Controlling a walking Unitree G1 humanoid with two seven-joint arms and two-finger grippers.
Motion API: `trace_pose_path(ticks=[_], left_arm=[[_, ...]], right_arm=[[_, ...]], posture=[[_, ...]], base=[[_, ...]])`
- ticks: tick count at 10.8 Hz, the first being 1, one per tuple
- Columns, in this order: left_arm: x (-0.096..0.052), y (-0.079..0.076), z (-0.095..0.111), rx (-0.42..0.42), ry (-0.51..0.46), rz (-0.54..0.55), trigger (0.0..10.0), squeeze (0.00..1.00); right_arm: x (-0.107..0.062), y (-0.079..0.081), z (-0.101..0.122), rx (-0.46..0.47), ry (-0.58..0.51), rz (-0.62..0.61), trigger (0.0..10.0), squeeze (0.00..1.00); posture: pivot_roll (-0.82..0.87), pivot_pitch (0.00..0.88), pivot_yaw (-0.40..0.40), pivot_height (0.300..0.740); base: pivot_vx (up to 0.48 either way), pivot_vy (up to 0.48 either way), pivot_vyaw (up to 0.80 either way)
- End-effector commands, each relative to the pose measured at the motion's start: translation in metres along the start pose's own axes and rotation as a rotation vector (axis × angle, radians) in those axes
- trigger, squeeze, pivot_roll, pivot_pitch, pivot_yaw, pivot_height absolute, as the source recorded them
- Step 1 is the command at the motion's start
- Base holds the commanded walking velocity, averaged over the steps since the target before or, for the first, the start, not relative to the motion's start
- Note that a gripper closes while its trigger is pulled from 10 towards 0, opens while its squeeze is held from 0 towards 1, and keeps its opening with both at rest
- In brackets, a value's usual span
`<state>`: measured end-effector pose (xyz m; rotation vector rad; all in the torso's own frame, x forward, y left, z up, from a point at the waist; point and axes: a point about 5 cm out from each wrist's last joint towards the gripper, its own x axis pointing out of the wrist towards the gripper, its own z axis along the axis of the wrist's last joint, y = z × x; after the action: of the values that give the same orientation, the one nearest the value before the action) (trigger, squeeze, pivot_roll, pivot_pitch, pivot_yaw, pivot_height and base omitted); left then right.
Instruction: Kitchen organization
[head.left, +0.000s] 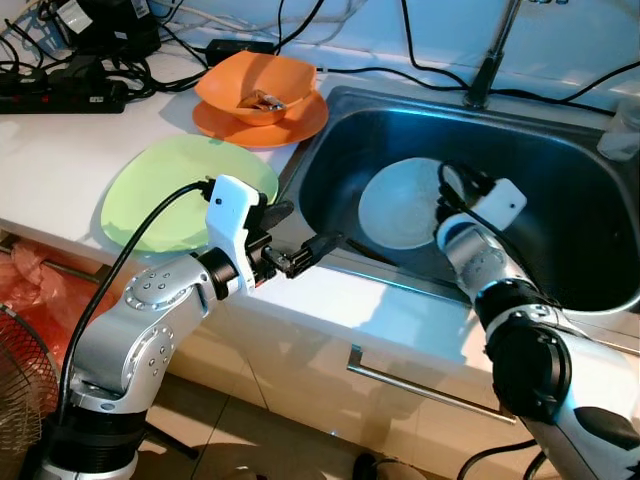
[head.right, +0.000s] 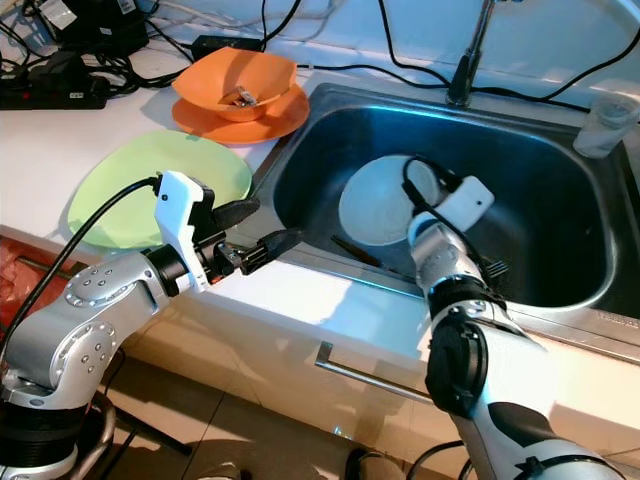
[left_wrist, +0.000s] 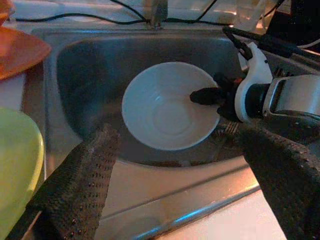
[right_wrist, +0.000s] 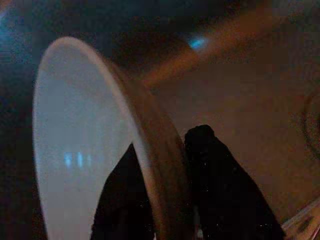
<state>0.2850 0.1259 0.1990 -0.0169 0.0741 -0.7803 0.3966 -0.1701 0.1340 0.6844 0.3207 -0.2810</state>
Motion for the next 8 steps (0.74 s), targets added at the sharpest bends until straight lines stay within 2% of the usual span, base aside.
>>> trace_pose_path(ticks=[1,6,8], left_arm=[[0.001,0.000,0.001,0.020,0.004,-0.011,10.0,0.00],[0.003,0.002,0.000,0.025,-0.005,0.006,10.0,0.00],[0.004,0.004,0.001,0.032,-0.015,0.021,10.0,0.00]], right_arm=[[0.000,0.008,0.008,0.013,-0.025,0.034,10.0,1.00],[0.000,0.011,0.010,0.052,-0.011,0.062,10.0,1.00],[-0.001,0.016,0.023,0.018,-0.077,0.086,10.0,1.00]], posture=[[0.11,0.120,0.002,0.740],[0.11,0.112,-0.014,0.740],[0.11,0.103,-0.022,0.740]], base=[[0.000,0.000,0.00],[0.000,0.000,0.00],[0.000,0.000,0.00]])
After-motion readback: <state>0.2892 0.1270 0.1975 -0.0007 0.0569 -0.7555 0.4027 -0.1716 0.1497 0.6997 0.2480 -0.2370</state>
